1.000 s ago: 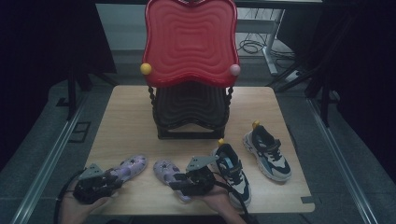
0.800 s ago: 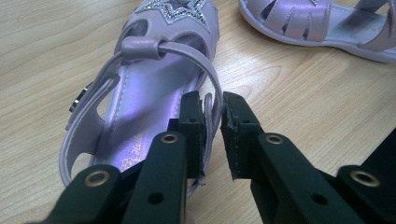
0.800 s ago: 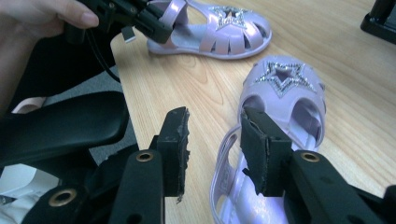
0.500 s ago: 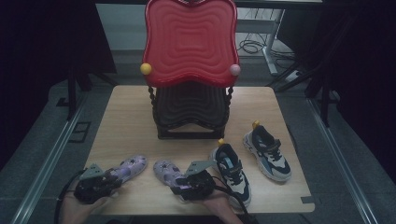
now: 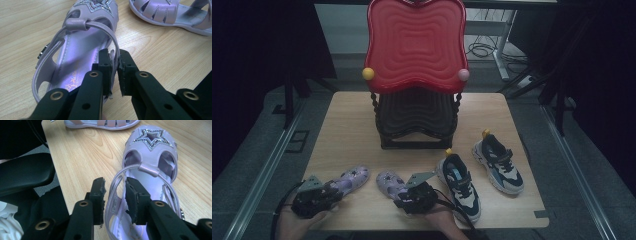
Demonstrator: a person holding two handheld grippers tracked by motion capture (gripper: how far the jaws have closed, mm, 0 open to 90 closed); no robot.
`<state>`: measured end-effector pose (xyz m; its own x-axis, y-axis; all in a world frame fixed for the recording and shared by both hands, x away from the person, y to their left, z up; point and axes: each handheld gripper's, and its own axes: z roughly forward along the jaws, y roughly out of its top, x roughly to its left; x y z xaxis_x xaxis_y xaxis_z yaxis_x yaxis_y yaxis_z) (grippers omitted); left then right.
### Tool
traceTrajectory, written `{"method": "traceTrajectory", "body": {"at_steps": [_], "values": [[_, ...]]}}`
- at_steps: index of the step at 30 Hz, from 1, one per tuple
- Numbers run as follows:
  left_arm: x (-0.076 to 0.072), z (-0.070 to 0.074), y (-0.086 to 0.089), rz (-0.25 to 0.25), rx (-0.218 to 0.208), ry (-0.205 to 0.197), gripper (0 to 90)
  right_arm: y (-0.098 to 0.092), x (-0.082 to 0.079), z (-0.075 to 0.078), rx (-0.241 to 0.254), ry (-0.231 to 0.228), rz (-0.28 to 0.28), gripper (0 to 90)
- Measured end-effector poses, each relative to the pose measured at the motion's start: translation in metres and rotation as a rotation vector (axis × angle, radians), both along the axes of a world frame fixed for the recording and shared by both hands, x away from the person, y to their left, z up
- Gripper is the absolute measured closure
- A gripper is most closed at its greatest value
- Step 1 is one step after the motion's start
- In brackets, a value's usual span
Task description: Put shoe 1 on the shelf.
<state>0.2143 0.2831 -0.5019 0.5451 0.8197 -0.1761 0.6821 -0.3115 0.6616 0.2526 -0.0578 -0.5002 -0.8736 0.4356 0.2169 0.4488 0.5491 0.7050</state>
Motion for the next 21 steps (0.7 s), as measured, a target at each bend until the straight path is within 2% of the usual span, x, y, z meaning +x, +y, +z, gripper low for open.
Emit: {"method": "traceTrajectory", "body": {"at_steps": [7,21], "values": [[-0.0002,-0.0007,-0.0001,0.002,-0.003,-0.001,82.5,0.0079,0.0029,-0.0013,-0.04,-0.002,0.02,75.4],[-0.0003,0.001,-0.001,0.024,0.01,0.0,85.8,0.0067,0.0061,0.0003,-0.054,0.014,0.024,84.1]]}}
